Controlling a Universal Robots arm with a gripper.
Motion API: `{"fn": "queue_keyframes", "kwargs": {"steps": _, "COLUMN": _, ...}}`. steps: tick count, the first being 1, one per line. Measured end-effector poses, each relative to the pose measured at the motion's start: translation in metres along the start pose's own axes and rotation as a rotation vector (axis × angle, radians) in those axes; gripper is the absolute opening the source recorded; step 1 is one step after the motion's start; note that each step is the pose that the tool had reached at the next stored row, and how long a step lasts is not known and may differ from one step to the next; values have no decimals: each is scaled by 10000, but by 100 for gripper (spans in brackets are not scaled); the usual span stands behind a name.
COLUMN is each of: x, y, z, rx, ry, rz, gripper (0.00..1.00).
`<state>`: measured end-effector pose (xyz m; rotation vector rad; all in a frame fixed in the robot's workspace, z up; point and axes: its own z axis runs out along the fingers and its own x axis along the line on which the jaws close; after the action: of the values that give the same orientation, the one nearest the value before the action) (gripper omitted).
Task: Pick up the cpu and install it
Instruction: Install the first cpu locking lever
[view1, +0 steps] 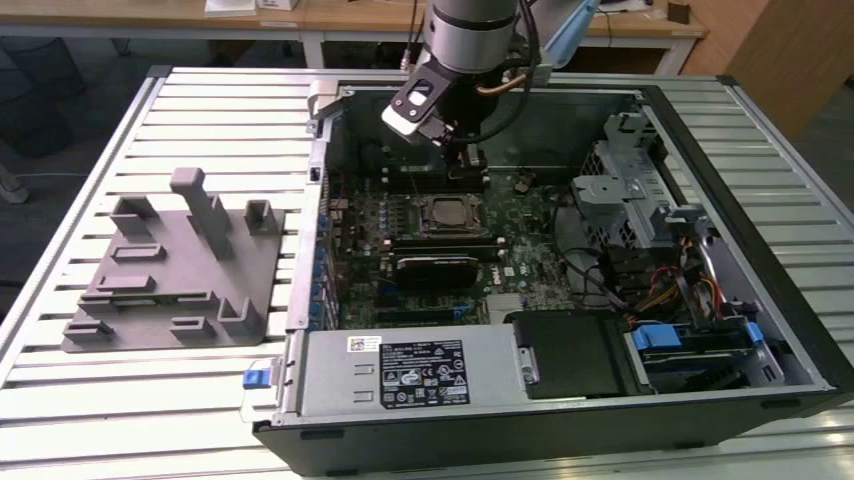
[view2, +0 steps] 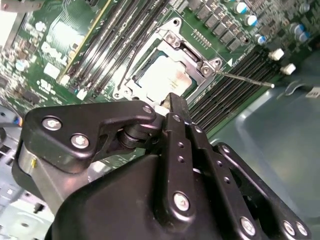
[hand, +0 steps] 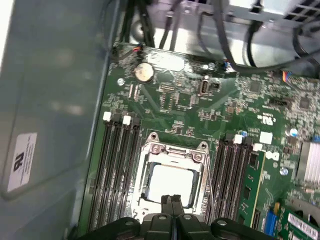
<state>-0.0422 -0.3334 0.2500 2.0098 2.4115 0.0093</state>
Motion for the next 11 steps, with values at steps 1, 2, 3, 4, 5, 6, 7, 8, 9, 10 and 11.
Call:
{"fn": "queue_keyframes", "kwargs": {"steps": 1, "x": 0, "y": 0, "z": 1, "rx": 0, "ry": 2, "rz": -179, "gripper": 11}}
{"fn": "queue_keyframes", "kwargs": {"steps": 2, "x": 0, "y": 0, "z": 2, "rx": 0, "ry": 3, "rz": -360, "gripper": 11}}
{"fn": "queue_keyframes", "kwargs": {"steps": 3, "x": 0, "y": 0, "z": 1, "rx": 1, "ry": 2, "rz": -529, "gripper": 11}}
{"fn": "queue_keyframes", "kwargs": {"steps": 4, "x": 0, "y": 0, "z": 1, "rx": 2, "ry": 1, "rz": -644, "gripper": 11}}
{"fn": "queue_keyframes", "kwargs": {"steps": 5, "x": 0, "y": 0, "z": -9, "rx": 2, "ry": -1, "rz": -687, "gripper": 11}}
{"fn": "queue_keyframes", "kwargs": {"steps": 6, "x": 0, "y": 0, "z": -32, "rx": 2, "ry": 0, "rz": -706, "gripper": 11}}
{"fn": "queue_keyframes", "kwargs": {"steps": 7, "x": 0, "y": 0, "z": -60, "rx": 1, "ry": 0, "rz": -719, "gripper": 11}}
{"fn": "queue_keyframes", "kwargs": {"steps": 8, "x": 1, "y": 1, "z": -90, "rx": 2, "ry": -1, "rz": -726, "gripper": 11}}
{"fn": "queue_keyframes", "kwargs": {"steps": 9, "x": 1, "y": 1, "z": -117, "rx": 2, "ry": -6, "rz": -735, "gripper": 11}}
{"fn": "queue_keyframes", "kwargs": {"steps": 10, "x": 2, "y": -4, "z": -129, "rx": 9, "ry": -36, "rz": -773, "gripper": 11}}
{"fn": "queue_keyframes", "kwargs": {"steps": 11, "x": 2, "y": -6, "z": -128, "rx": 11, "ry": -55, "rz": -900, "gripper": 11}}
